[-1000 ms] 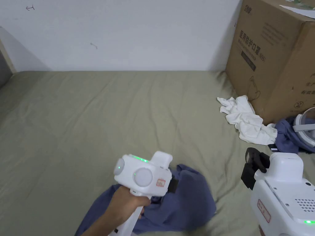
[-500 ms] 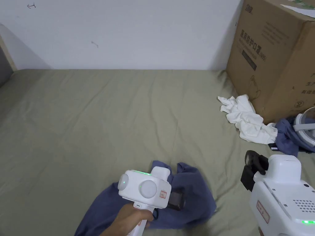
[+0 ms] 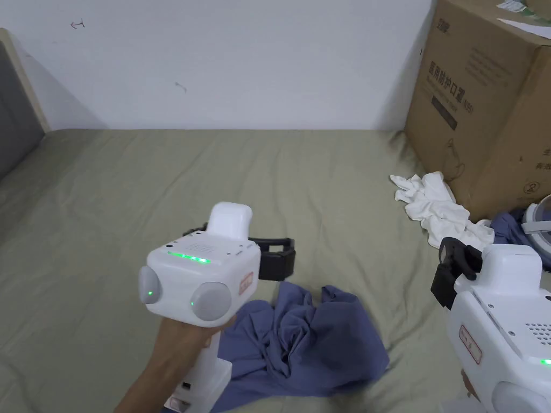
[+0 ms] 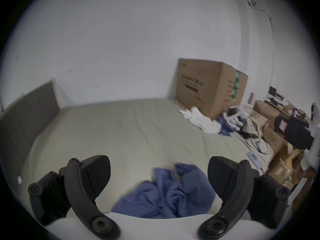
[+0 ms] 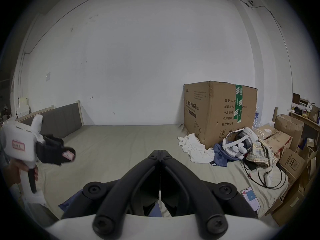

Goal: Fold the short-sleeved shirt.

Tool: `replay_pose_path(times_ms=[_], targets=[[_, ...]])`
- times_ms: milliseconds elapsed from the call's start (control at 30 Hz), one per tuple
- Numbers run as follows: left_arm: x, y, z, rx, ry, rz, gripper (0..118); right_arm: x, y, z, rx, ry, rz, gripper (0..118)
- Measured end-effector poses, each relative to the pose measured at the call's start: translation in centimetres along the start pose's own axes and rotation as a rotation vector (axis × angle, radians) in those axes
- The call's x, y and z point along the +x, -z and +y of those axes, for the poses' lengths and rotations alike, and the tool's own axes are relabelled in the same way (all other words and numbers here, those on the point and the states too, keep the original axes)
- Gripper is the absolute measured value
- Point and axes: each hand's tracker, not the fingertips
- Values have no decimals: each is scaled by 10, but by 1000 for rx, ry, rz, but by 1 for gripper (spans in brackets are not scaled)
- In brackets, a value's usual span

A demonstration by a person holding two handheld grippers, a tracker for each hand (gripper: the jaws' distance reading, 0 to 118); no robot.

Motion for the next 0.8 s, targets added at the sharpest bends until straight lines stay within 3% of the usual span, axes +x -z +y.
replay_pose_path(times_ms=[233,333,433,467,500,800], targets=[[-32,-29,-5,181,-3,158,116,-7,-1,10,37,-3,2,3],[-42,-40,-13,255,-52,167,102,-8,-2,13,50,-5,3,3],[-48,-45,-20,314,-76,176,47,-9,-2,14,61,-5,0,3],[-50,-46,-22,312,-82,171,12,-10,-3,14,65,-5,2,3],[-49,-46,-23,316,-91,184,7,-11,-3,14,67,-5,2,2],[-53,-43,-26,284,-109,178,4,-12,-2,15,72,-7,7,2]])
